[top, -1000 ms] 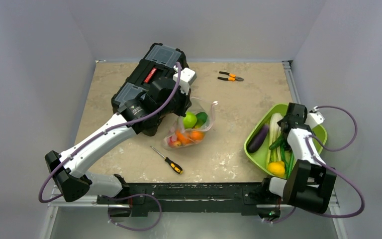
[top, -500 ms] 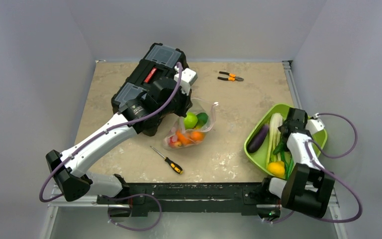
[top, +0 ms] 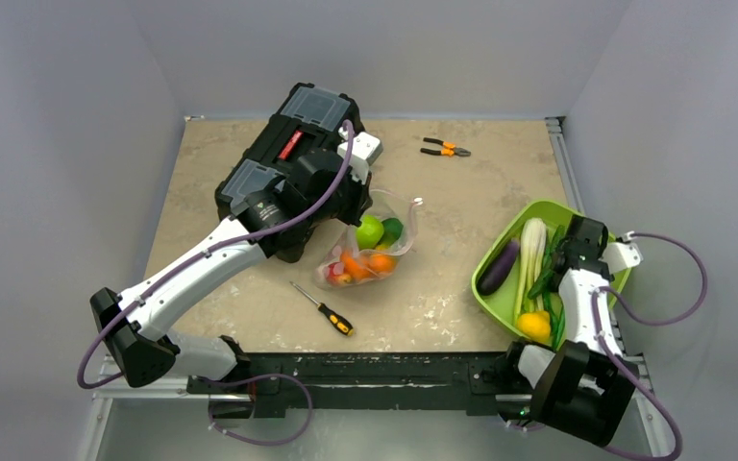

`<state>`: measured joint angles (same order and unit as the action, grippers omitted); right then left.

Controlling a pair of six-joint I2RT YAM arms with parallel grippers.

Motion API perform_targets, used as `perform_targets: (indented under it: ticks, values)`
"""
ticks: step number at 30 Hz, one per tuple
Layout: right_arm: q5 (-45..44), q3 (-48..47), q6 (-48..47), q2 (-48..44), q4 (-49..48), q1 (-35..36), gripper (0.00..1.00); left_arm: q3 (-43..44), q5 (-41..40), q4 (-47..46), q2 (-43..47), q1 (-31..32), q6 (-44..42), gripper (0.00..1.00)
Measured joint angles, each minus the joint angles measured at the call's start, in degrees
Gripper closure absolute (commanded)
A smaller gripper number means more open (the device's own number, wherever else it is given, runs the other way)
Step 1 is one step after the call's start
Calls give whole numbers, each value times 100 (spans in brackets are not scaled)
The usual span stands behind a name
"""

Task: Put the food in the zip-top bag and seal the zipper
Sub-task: Pick up the fake fruit from the bin, then place the fake fruit in the zipper food storage bag.

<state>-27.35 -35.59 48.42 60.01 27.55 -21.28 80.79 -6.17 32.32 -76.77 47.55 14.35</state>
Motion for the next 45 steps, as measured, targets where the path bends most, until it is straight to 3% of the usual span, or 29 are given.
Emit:
perform_targets:
  ticks: [11,19,26,30,34,40,45]
  values:
    - [525,151,15,476,-221,-354,54,0,2,0,0,0,4,100]
    - [778,155,24,684,-417,-356,38,0,2,2,0,0,2,100]
    - [748,179,-26,1071,-662,-538,38,0,2,2,0,0,4,100]
    - [767,221,-129,1408,-887,-734,55,0,2,2,-4,0,4,100]
    - [879,254,-269,1419,-1032,-761,65,2,4,2,-11,0,4,100]
    - [927,398,-472,1054,-1047,-761,97,9,7,2,-26,0,4,100]
    - [885,442,-623,352,-1045,-761,100,11,7,2,-26,0,4,100]
